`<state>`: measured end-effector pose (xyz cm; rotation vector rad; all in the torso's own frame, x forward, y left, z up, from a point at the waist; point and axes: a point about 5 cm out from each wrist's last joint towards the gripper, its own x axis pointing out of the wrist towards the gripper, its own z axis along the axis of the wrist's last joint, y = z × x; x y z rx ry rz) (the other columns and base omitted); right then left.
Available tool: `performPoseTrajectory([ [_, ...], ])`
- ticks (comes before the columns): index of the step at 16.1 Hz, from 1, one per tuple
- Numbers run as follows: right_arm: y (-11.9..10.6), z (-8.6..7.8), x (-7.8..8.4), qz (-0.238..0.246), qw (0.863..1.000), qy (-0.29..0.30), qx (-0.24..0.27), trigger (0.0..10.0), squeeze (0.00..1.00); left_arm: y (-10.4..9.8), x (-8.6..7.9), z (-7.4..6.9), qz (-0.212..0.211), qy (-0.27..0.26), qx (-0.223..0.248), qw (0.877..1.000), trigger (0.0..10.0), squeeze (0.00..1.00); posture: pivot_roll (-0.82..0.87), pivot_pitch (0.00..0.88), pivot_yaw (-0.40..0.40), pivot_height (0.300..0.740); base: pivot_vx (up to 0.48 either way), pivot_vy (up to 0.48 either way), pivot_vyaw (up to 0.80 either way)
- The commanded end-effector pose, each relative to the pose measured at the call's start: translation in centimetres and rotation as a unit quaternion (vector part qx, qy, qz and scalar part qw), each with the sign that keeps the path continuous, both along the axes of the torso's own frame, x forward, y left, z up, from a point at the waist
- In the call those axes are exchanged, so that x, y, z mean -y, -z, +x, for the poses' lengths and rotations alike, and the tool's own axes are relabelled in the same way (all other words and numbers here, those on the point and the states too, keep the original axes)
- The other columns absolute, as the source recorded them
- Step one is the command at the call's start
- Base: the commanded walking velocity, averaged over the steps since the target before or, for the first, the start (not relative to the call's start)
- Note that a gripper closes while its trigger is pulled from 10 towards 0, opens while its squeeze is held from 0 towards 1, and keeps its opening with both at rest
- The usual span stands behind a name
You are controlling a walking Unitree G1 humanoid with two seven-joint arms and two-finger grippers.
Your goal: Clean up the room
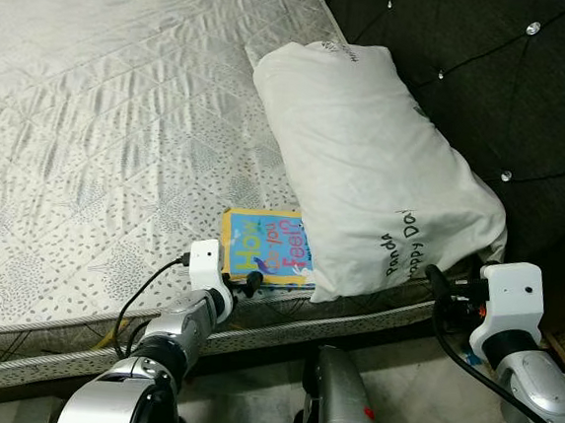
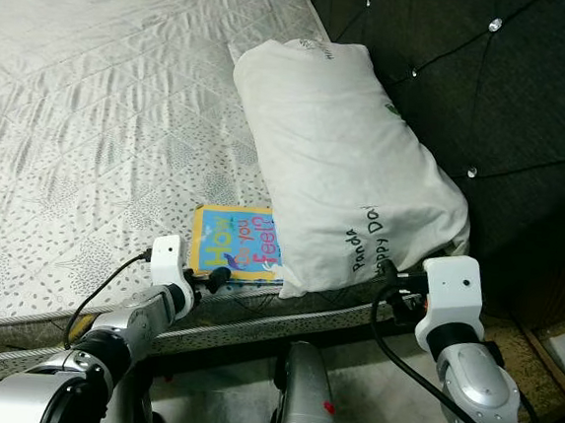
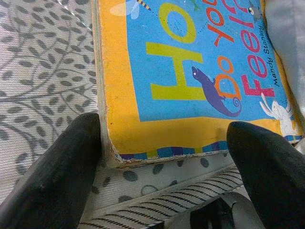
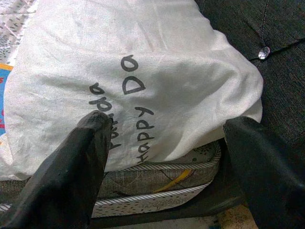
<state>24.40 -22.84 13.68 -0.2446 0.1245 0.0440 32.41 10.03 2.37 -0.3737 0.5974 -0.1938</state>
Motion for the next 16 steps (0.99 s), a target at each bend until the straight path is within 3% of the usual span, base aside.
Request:
performPoseTrajectory([
  [1, 0.1, -0.1, 0.2, 0.003, 1.000, 0.004, 0.001, 10.0, 0.00, 0.3, 0.8, -0.4, -0.014, 0.010, -0.007, 1.000, 10.0, 0.00, -0.24, 0.146, -0.037, 0.580, 0.000, 0.000, 0.00],
  [6, 0.2, 0.3, 0.0, 0.009, 1.000, 0.005, 0.005, 10.0, 0.00, -0.5, -0.5, -1.7, -0.008, -0.025, 0.024, 0.999, 10.0, 0.00, -0.20, 0.122, -0.028, 0.580, 0.000, 0.000, 0.00],
  [10, 0.5, 1.3, -0.7, 0.021, 1.000, -0.004, 0.011, 10.0, 0.00, -4.0, -3.8, -6.4, 0.029, -0.078, 0.083, 0.993, 10.0, 0.00, -0.15, 0.092, -0.029, 0.580, 0.000, 0.000, 0.00],
  [16, 0.5, 1.3, -0.7, 0.021, 1.000, -0.004, 0.011, 10.0, 0.00, -4.0, -3.8, -6.4, 0.029, -0.078, 0.083, 0.993, 10.0, 0.00, -0.15, 0.092, -0.029, 0.580, 0.000, 0.000, 0.00],
])
